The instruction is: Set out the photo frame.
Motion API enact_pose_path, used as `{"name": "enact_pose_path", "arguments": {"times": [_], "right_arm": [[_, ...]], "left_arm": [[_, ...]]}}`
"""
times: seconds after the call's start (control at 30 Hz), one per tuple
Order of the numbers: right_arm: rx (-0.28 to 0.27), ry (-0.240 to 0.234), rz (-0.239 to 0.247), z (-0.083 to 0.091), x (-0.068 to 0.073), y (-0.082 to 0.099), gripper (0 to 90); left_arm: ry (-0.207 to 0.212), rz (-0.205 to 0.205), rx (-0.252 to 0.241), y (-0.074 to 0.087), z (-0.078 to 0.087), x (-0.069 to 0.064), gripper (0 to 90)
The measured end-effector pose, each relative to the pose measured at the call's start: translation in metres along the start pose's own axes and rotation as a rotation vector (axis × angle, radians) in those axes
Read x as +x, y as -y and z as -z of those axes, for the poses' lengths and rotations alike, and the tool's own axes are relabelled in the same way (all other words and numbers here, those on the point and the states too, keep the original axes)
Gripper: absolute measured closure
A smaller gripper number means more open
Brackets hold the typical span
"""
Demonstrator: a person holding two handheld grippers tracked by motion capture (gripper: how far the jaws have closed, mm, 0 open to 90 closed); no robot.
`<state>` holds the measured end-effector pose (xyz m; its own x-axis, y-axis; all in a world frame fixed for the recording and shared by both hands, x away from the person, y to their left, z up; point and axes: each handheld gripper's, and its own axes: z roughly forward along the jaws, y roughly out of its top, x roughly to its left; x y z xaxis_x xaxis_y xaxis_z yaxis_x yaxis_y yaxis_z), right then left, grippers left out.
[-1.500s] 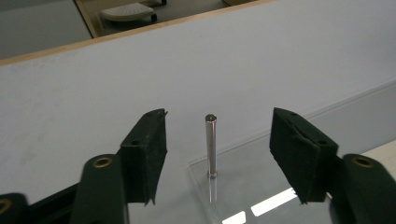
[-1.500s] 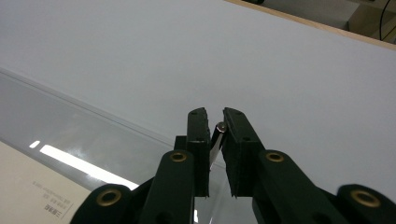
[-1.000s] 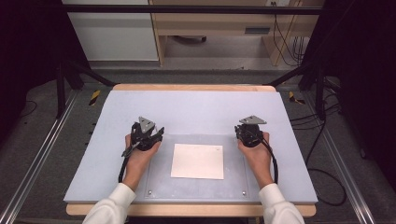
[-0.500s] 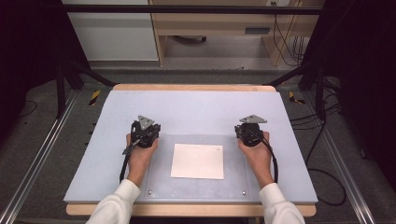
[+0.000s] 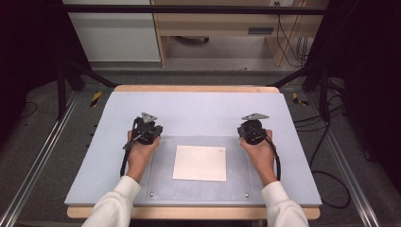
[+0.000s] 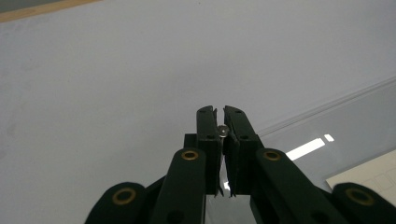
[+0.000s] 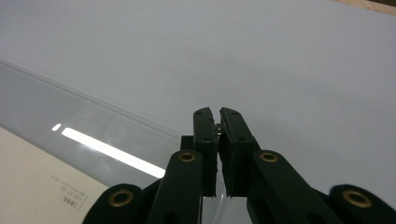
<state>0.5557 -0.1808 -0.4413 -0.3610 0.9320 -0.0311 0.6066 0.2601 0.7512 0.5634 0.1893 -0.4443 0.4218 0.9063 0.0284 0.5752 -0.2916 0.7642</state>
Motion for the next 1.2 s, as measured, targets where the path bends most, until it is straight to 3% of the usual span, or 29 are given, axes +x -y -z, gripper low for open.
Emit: {"name": "enact_pose_path", "arguments": {"times": [0.07,0.27,0.4,0.63,0.8,0.9,0.93,1.03,1.13,1.2], "right_arm": [[0.041,-0.007,-0.002,-0.001,-0.002,-0.005,86.1],[0.089,-0.026,-0.011,-0.005,-0.006,-0.014,86.1],[0.129,-0.059,-0.044,-0.01,-0.012,-0.022,86.1],[0.146,-0.084,-0.045,-0.013,-0.017,-0.026,85.7],[0.131,-0.097,-0.036,-0.011,-0.018,-0.023,84.6],[0.109,-0.092,-0.019,-0.007,-0.019,-0.02,73.8],[0.061,-0.081,0.02,0.002,-0.02,-0.017,68.8],[0.021,-0.081,0.042,0.015,-0.02,-0.013,61.9],[-0.059,-0.054,0.098,0.045,-0.018,0.004,48.7],[-0.071,-0.053,0.11,0.052,-0.016,0.01,46.5]], "left_arm": [[0.007,-0.002,0.019,-0.003,-0.001,0.002,84.7],[0.039,-0.016,0.082,-0.013,-0.005,0.007,84.7],[0.065,0.005,0.103,-0.018,-0.009,0.012,84.7],[0.084,0.026,0.137,-0.025,-0.014,0.016,84.7],[0.084,0.026,0.141,-0.025,-0.014,0.016,84.7],[0.085,0.022,0.144,-0.025,-0.014,0.016,84.7],[0.084,0.023,0.144,-0.025,-0.014,0.016,84.7],[0.084,0.026,0.149,-0.026,-0.014,0.017,84.7],[0.088,0.03,0.157,-0.027,-0.015,0.018,84.7],[0.087,0.032,0.167,-0.029,-0.016,0.018,84.7]]}}
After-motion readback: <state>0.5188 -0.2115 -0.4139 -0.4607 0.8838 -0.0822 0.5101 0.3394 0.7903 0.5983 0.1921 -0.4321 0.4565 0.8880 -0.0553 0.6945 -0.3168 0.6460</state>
